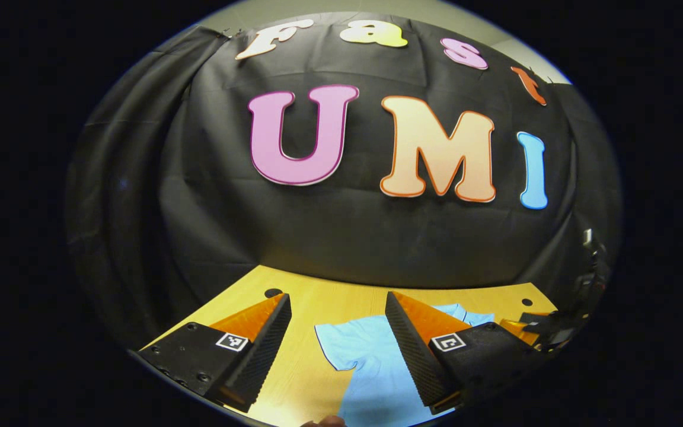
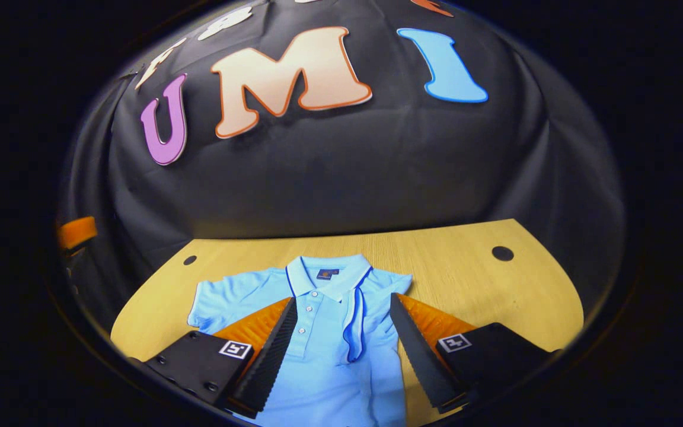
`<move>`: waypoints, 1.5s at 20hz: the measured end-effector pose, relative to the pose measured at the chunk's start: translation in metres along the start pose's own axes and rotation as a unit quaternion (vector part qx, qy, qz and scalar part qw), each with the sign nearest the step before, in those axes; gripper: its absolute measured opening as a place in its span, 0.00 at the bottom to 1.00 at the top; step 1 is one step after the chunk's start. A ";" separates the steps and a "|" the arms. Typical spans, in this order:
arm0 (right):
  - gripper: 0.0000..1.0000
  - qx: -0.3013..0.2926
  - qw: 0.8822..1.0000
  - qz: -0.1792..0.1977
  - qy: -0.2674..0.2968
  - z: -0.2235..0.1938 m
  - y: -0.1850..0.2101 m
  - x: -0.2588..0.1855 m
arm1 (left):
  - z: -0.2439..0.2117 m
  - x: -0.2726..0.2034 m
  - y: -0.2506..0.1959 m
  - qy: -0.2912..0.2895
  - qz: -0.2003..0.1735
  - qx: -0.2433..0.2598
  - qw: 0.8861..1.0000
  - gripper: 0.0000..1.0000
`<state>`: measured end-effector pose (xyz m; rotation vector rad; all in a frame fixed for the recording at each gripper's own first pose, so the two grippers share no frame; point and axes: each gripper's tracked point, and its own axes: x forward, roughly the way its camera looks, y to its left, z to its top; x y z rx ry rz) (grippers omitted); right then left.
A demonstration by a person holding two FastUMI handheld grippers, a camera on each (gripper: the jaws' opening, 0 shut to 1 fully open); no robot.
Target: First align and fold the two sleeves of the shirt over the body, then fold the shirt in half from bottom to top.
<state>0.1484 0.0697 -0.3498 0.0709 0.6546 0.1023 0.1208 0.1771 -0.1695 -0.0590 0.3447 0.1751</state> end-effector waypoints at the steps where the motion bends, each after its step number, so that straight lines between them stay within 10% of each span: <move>1: 0.98 -0.005 1.000 0.000 -0.008 0.005 -0.001 -0.013 | -0.008 0.009 -0.001 0.011 0.000 -0.001 1.000 0.95; 15: 0.94 0.001 0.998 -0.058 0.018 -0.026 -0.065 -0.091 | -0.149 0.126 0.015 0.178 0.043 0.007 0.983 0.95; 30: 0.94 0.002 0.996 -0.083 0.033 -0.041 -0.092 -0.120 | -0.213 0.146 0.012 0.257 0.051 -0.009 0.965 0.86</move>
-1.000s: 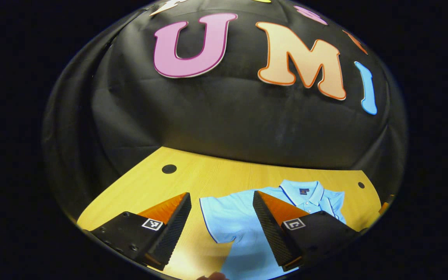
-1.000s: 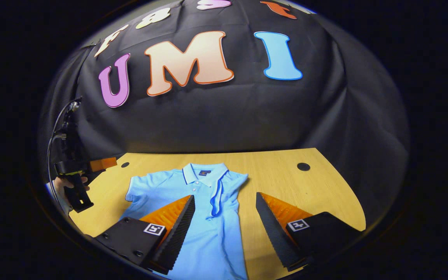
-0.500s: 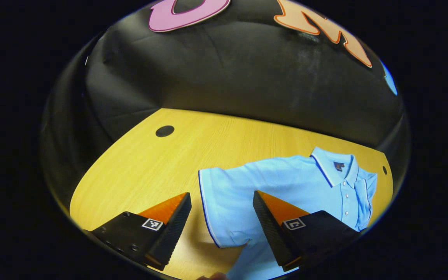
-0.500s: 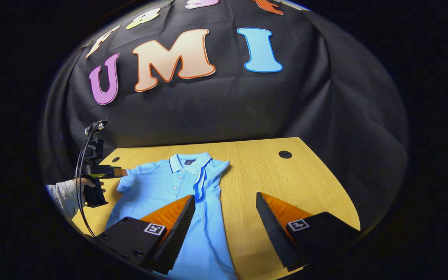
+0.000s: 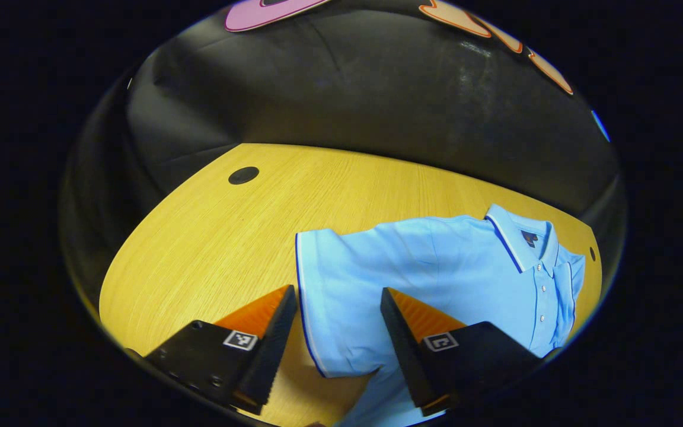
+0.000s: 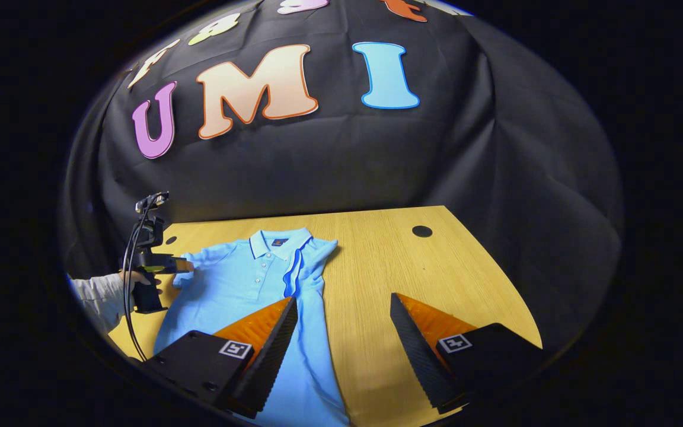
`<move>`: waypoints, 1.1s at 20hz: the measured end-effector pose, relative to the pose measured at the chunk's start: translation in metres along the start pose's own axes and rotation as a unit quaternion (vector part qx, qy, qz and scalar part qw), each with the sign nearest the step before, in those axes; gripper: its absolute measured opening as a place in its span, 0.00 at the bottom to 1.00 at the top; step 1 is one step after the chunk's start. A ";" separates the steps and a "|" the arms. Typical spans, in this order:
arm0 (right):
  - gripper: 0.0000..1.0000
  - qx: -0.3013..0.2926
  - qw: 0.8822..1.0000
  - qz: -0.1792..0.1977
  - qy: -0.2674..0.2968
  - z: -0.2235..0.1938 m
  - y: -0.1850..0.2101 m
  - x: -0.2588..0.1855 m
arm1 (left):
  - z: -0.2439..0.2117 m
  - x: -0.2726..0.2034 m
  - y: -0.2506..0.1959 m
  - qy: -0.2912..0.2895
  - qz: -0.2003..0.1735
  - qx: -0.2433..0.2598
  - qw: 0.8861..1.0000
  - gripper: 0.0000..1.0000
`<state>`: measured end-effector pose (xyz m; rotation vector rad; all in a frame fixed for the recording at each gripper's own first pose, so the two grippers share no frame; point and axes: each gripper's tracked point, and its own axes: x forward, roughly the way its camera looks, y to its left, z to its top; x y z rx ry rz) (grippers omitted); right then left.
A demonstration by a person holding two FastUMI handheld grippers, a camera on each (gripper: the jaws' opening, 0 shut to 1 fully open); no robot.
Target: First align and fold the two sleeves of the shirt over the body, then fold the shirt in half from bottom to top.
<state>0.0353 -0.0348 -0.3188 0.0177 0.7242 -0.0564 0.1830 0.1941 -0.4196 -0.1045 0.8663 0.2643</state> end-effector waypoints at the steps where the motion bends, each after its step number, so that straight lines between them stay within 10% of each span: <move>1: 0.98 0.004 1.000 0.000 0.000 -0.002 -0.001 -0.002 | 0.000 0.001 -0.006 0.000 -0.009 0.002 1.000 0.63; 5: 0.94 0.006 1.000 -0.005 0.002 -0.003 -0.011 -0.013 | 0.005 0.002 -0.018 -0.006 -0.019 0.008 1.000 0.00; 22: 0.98 0.017 1.000 0.009 -0.012 -0.002 -0.023 -0.046 | 0.012 -0.058 -0.160 -0.019 -0.101 0.080 0.991 0.00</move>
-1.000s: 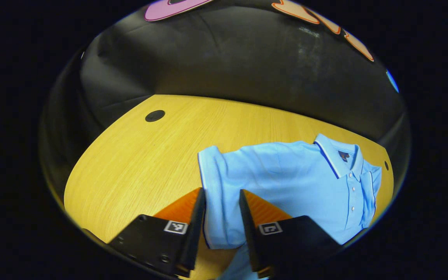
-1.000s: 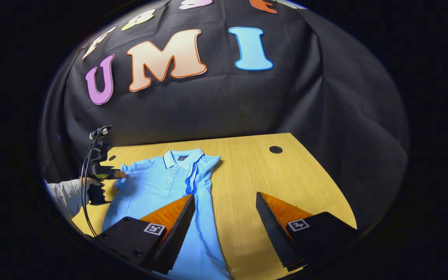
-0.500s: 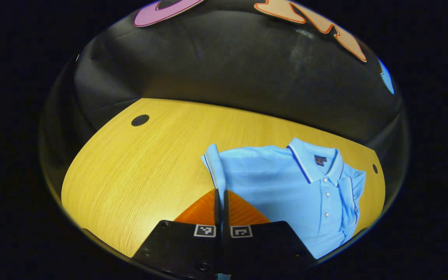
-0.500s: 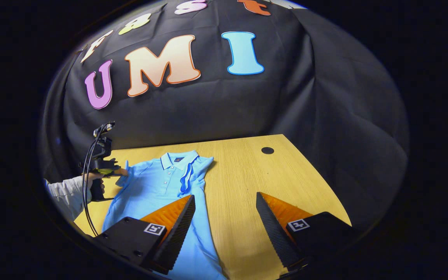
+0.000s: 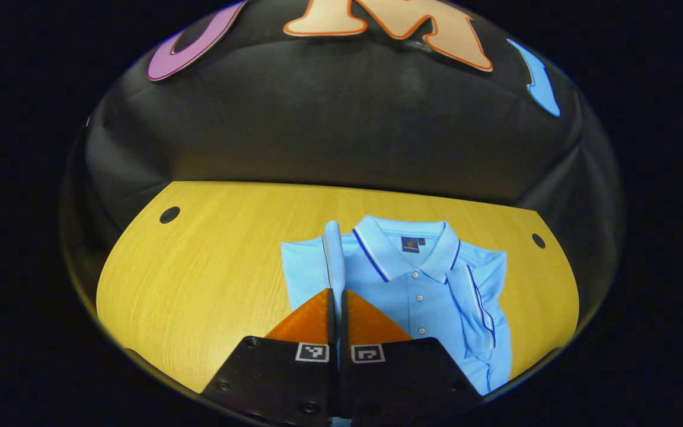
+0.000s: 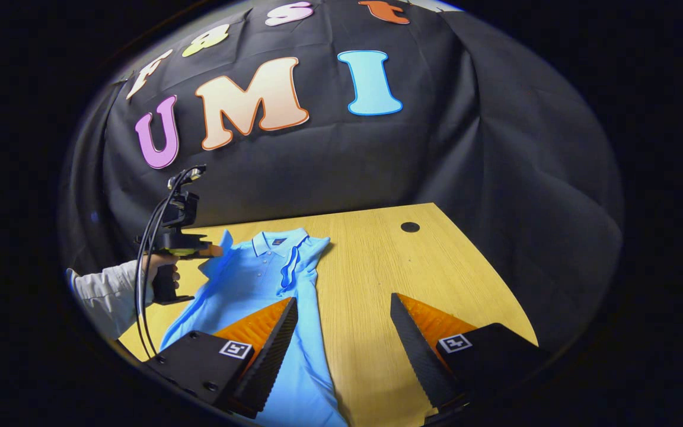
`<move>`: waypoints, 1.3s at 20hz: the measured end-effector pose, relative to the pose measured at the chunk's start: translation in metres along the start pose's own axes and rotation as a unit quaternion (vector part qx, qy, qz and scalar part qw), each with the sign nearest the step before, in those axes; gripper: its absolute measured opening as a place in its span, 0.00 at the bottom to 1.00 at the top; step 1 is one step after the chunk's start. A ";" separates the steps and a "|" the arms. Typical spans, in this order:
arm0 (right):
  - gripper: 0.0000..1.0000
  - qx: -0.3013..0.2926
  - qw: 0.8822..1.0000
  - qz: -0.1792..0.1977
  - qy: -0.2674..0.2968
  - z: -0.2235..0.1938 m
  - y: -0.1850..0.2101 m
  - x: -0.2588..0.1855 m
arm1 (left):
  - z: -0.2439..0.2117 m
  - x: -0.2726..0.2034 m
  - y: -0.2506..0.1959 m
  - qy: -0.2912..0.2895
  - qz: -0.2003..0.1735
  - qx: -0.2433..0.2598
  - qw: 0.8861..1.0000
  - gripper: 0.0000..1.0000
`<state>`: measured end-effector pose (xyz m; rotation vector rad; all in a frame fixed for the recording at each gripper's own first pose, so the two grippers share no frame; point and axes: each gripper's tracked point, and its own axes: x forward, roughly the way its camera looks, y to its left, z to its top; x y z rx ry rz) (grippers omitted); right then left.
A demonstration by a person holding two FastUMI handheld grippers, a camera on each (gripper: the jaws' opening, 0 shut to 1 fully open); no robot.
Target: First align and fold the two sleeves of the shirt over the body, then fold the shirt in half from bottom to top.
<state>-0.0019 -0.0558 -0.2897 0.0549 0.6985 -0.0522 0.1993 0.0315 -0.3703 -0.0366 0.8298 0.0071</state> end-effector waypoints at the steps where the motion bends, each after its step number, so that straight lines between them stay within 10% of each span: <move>1: 0.98 0.001 1.000 0.001 -0.001 0.000 0.000 0.001 | -0.004 0.003 -0.006 0.004 -0.001 0.006 1.000 0.00; 6: 0.98 0.004 1.000 0.008 -0.003 -0.001 0.007 0.003 | -0.003 -0.003 -0.040 -0.012 -0.056 -0.030 0.998 0.11; 9: 0.98 0.006 1.000 0.014 -0.008 0.000 0.012 0.001 | 0.006 -0.020 -0.030 -0.034 -0.044 -0.030 0.998 0.92; 26: 0.98 -0.045 0.996 0.071 -0.038 -0.028 0.046 -0.055 | -0.038 -0.232 0.030 -0.132 -0.040 0.030 0.990 0.96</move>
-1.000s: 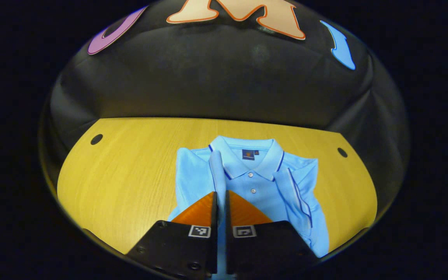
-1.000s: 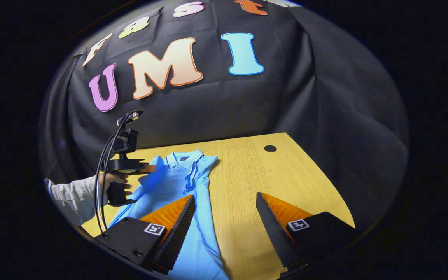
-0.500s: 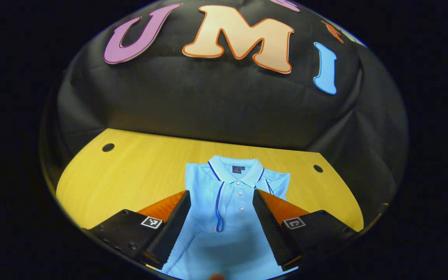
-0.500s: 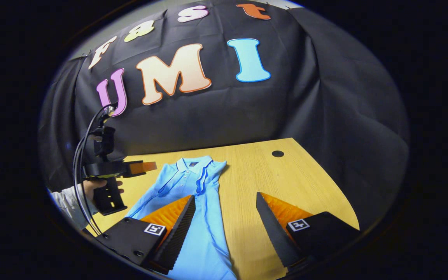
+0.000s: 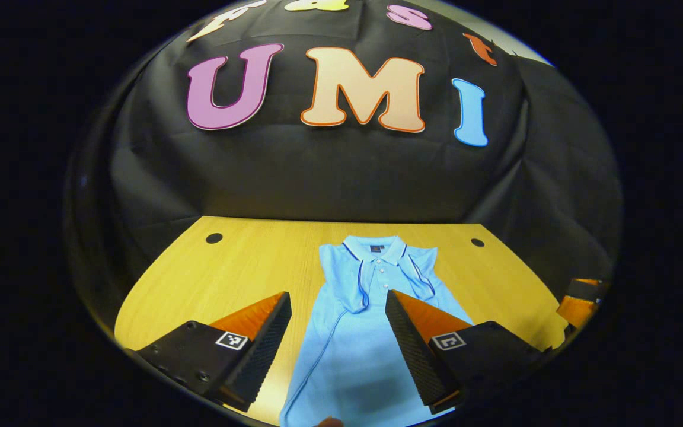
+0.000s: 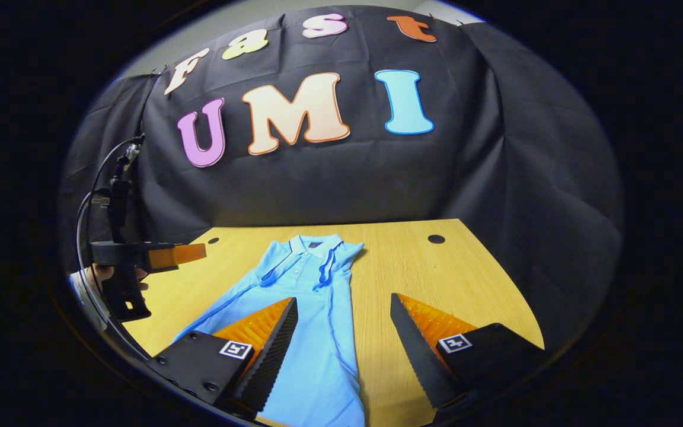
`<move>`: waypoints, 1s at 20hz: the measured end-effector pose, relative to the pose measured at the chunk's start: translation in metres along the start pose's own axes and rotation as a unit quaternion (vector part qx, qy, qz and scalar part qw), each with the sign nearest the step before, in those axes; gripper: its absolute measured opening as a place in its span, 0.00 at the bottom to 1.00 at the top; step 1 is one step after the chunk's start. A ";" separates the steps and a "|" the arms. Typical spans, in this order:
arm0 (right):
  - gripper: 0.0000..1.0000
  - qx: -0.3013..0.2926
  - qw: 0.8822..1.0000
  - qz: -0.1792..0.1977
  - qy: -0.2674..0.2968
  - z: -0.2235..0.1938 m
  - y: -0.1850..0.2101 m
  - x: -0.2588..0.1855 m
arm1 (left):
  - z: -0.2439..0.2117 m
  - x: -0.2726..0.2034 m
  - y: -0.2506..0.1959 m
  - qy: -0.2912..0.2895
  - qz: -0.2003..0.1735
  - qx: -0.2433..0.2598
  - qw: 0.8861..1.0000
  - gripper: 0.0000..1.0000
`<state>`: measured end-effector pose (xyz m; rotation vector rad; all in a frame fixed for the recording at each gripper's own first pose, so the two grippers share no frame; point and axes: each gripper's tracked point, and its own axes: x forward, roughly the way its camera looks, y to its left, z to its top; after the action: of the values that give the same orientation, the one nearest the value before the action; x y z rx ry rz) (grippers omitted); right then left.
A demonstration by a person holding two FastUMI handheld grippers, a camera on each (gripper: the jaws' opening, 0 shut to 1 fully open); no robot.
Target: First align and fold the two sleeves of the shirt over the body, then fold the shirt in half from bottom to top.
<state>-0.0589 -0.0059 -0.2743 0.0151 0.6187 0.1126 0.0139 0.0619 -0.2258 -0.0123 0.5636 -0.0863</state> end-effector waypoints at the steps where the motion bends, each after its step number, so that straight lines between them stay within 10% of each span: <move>1: 0.98 -0.007 1.000 0.002 0.005 -0.007 0.000 -0.004 | -0.007 -0.012 0.001 0.001 -0.001 0.006 1.000 0.96; 20: 0.94 -0.068 0.983 0.012 0.169 -0.183 0.009 -0.068 | -0.211 -0.118 0.035 0.166 0.040 0.027 0.985 0.96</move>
<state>-0.2213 -0.0078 -0.3837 -0.1306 0.9493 0.1831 -0.1956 0.1099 -0.3420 0.0784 0.8936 -0.0250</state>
